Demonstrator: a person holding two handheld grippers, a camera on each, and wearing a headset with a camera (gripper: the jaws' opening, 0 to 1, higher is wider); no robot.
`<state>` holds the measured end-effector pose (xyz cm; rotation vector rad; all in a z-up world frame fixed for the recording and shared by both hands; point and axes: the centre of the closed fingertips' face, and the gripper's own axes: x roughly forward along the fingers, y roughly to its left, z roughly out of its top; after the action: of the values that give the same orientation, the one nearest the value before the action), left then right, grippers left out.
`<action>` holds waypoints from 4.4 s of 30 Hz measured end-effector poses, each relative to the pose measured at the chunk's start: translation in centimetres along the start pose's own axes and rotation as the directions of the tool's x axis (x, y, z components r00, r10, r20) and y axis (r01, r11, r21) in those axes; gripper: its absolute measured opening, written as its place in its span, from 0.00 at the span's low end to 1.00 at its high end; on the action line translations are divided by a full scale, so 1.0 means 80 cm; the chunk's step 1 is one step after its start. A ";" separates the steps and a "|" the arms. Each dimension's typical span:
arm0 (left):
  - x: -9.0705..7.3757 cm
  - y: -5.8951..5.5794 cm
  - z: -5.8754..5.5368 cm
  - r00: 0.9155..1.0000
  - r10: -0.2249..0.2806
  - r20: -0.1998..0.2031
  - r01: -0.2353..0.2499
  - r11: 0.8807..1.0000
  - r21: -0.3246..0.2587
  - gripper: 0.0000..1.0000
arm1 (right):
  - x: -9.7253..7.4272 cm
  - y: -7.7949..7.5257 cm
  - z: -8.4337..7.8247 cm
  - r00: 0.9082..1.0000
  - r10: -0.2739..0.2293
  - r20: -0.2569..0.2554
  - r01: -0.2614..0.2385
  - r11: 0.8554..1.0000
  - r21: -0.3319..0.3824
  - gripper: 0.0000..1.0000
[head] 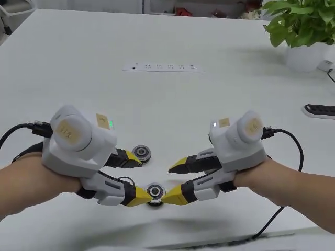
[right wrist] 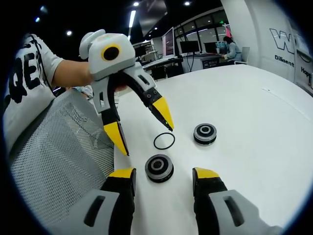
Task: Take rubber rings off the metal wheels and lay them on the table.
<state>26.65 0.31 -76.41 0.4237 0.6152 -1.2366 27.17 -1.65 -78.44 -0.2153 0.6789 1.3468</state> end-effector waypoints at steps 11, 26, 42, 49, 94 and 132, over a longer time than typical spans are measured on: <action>0.012 -0.004 -0.007 1.000 -0.020 -0.017 0.020 1.000 0.003 0.39 | 0.002 0.001 -0.006 1.000 0.005 -0.014 -0.005 1.000 -0.013 0.41; 0.024 -0.009 -0.015 0.998 -0.043 -0.036 0.043 0.999 0.001 0.30 | 0.009 0.003 -0.015 0.999 0.019 -0.038 -0.021 0.999 -0.047 0.36; 0.034 -0.011 -0.016 0.998 -0.048 -0.032 0.048 0.999 0.011 0.22 | 0.016 0.006 -0.023 0.998 0.035 -0.056 -0.040 0.996 -0.081 0.27; 0.039 -0.010 -0.016 0.999 -0.039 -0.027 0.040 0.999 0.024 0.18 | 0.020 0.005 -0.025 0.998 0.036 -0.057 -0.041 0.995 -0.092 0.24; 0.038 -0.007 -0.017 1.000 0.023 -0.013 -0.022 0.997 0.080 0.14 | 0.026 0.005 -0.027 0.997 0.020 -0.081 -0.029 0.993 -0.115 0.18; 0.036 -0.005 -0.018 0.999 0.050 -0.015 -0.048 0.995 0.089 0.14 | 0.020 -0.003 -0.032 0.996 0.013 -0.083 -0.012 1.000 0.022 0.00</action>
<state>26.58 -1.05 -79.38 0.5214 0.5629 -1.2174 26.66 -1.71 -81.45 -0.2513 0.7655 1.3475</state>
